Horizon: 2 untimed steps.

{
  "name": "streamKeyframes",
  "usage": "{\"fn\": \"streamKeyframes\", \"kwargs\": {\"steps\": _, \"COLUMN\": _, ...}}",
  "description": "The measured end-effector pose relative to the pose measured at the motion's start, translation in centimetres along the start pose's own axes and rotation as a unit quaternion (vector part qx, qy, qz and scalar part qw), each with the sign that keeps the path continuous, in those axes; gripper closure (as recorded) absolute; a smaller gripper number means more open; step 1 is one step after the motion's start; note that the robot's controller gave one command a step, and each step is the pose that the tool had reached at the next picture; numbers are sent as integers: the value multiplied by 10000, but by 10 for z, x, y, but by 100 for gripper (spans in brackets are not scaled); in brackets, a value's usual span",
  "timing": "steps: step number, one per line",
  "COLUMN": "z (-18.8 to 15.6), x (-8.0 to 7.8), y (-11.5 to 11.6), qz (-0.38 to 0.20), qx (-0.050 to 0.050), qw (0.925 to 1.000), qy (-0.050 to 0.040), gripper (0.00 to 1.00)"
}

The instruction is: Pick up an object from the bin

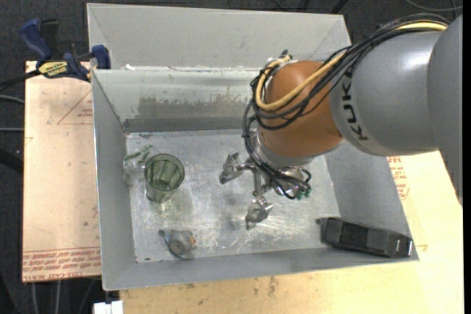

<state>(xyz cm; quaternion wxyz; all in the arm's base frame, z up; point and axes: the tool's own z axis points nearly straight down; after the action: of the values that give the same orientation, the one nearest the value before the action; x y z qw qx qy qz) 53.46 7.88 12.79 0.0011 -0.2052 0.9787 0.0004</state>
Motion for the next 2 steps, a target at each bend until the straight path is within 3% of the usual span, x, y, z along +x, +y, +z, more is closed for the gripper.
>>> {"fn": "streamKeyframes", "kwargs": {"steps": 1, "z": 52, "x": -38, "y": 57, "qz": -610, "qx": -8, "qw": 9981, "qy": 51, "gripper": 100}}
{"fn": "streamKeyframes", "kwargs": {"steps": 2, "z": 51, "x": -45, "y": 57, "qz": -604, "qx": 4, "qw": 9981, "qy": -118, "gripper": 0}}
